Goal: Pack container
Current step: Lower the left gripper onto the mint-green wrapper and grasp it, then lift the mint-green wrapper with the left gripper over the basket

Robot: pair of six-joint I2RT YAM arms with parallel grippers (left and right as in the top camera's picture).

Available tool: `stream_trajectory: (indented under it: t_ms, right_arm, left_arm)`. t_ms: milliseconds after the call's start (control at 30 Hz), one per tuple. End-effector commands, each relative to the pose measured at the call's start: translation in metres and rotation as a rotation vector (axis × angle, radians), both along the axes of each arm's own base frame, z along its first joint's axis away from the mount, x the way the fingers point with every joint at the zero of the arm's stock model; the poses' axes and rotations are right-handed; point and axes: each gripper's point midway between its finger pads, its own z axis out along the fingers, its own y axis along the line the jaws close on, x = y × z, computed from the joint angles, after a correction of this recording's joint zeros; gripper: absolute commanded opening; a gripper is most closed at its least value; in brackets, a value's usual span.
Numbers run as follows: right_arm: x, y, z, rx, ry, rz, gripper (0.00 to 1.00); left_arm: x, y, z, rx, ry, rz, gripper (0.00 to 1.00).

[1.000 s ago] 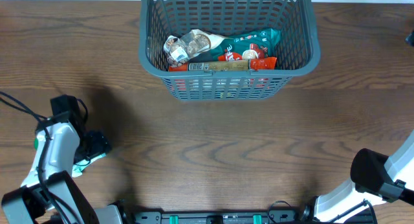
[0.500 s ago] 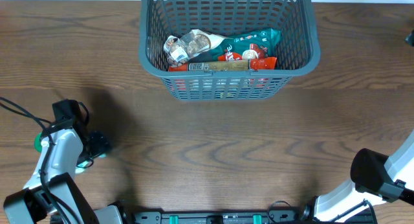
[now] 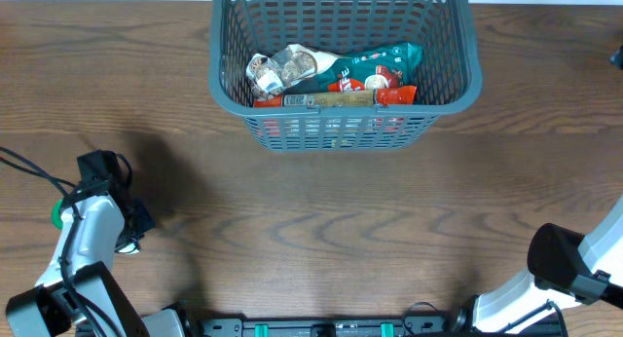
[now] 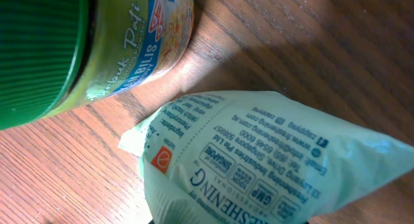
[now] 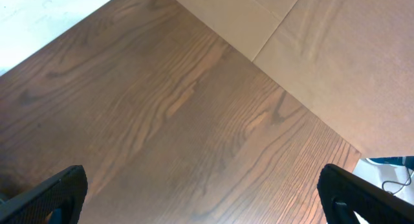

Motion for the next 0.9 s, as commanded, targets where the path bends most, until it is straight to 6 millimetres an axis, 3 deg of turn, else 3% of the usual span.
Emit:
stream_trajectory:
  t_ms: [0, 200, 367, 600, 867]
  right_arm:
    - [-0.005, -0.004, 0.001, 0.003, -0.011, -0.029, 0.99]
    - [-0.005, -0.004, 0.002, 0.003, -0.012, -0.029, 0.99]
    - [-0.005, -0.004, 0.001, 0.003, -0.011, -0.029, 0.99]
    - [-0.005, -0.004, 0.001, 0.003, -0.011, -0.029, 0.99]
    - [-0.005, -0.004, 0.001, 0.003, -0.011, -0.029, 0.99]
  left_arm:
    - [-0.003, -0.038, -0.025, -0.211, -0.007, -0.011, 0.05]
    - [0.01, -0.055, -0.019, -0.312, -0.068, -0.031, 0.06]
    - [0.036, -0.062, 0.004, -0.366, -0.182, -0.056, 0.06]
    - [0.077, -0.061, 0.072, -0.363, -0.375, -0.115, 0.06]
    - [0.102, -0.059, 0.165, -0.304, -0.589, -0.184, 0.06]
